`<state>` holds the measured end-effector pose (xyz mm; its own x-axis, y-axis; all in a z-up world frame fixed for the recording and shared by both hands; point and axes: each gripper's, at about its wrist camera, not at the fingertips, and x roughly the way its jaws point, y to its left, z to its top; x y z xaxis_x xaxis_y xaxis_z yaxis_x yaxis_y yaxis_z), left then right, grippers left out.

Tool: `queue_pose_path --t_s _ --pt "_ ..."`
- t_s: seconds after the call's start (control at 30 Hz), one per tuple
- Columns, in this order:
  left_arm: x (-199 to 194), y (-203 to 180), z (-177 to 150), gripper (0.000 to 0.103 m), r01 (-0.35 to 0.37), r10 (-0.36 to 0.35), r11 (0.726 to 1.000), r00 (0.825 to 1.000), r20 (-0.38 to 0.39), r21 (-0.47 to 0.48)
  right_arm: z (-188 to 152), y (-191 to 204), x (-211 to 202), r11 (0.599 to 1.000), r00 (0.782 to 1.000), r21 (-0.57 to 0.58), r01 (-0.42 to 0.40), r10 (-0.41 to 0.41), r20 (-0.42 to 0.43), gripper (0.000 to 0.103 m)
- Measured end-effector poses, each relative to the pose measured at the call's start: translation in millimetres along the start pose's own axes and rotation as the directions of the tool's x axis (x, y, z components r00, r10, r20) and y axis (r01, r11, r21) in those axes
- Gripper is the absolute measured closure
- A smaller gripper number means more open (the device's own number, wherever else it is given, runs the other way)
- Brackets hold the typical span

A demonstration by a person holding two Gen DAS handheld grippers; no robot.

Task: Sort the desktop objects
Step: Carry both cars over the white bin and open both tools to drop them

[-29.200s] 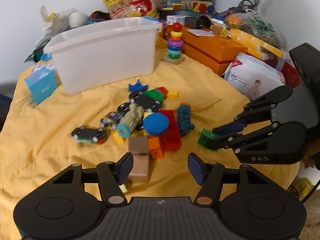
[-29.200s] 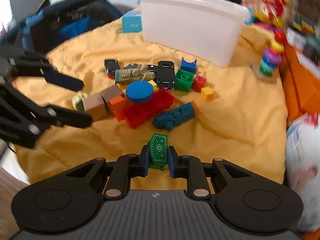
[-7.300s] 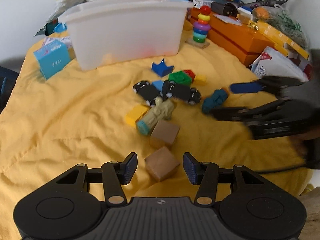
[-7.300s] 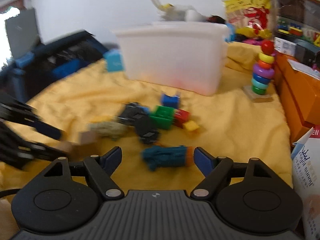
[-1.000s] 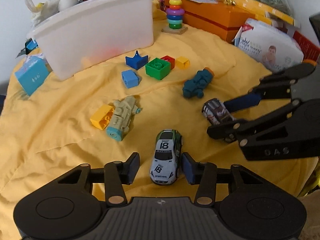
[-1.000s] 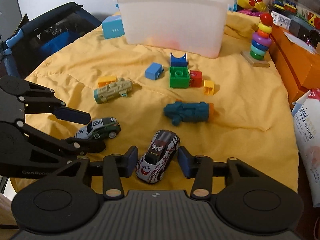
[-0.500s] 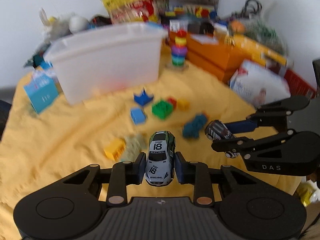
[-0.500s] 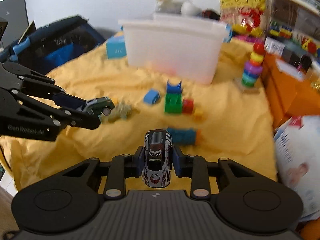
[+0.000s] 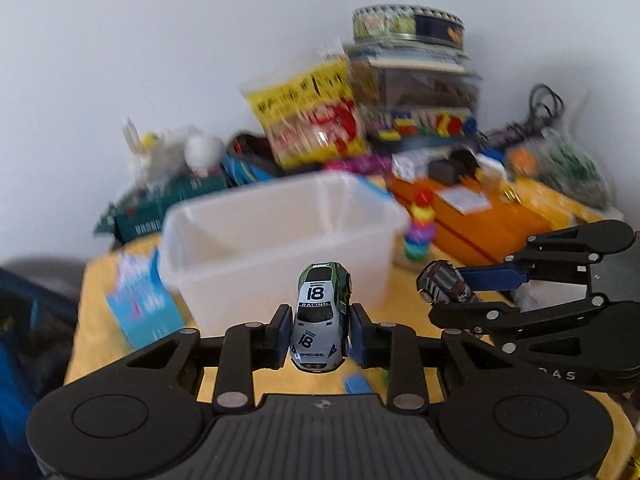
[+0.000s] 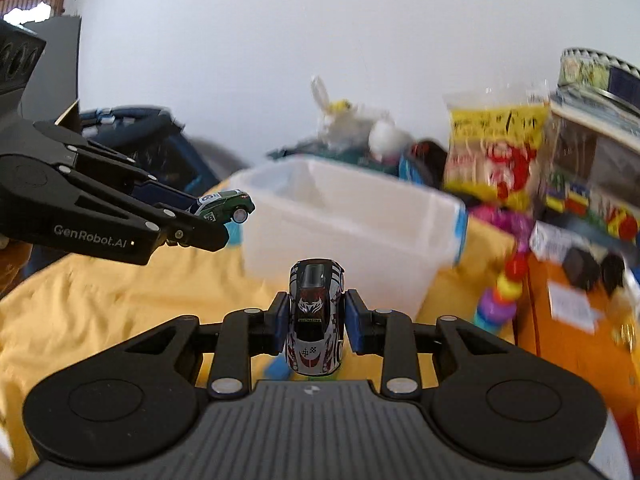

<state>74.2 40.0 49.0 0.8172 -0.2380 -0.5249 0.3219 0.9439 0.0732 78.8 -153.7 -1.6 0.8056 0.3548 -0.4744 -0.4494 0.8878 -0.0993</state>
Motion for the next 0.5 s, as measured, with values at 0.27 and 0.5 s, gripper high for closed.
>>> queue_pose_path --t_s 0.27,0.5 --pt "61 43 56 0.069 -0.133 0.133 0.991 0.988 0.074 -0.004 54 -26 64 0.997 0.993 0.005 0.081 -0.081 0.084 0.07" --pt "82 63 56 0.051 -0.158 0.164 0.974 0.986 0.028 -0.161 59 -38 83 0.984 0.982 0.041 0.172 -0.175 0.073 0.05"
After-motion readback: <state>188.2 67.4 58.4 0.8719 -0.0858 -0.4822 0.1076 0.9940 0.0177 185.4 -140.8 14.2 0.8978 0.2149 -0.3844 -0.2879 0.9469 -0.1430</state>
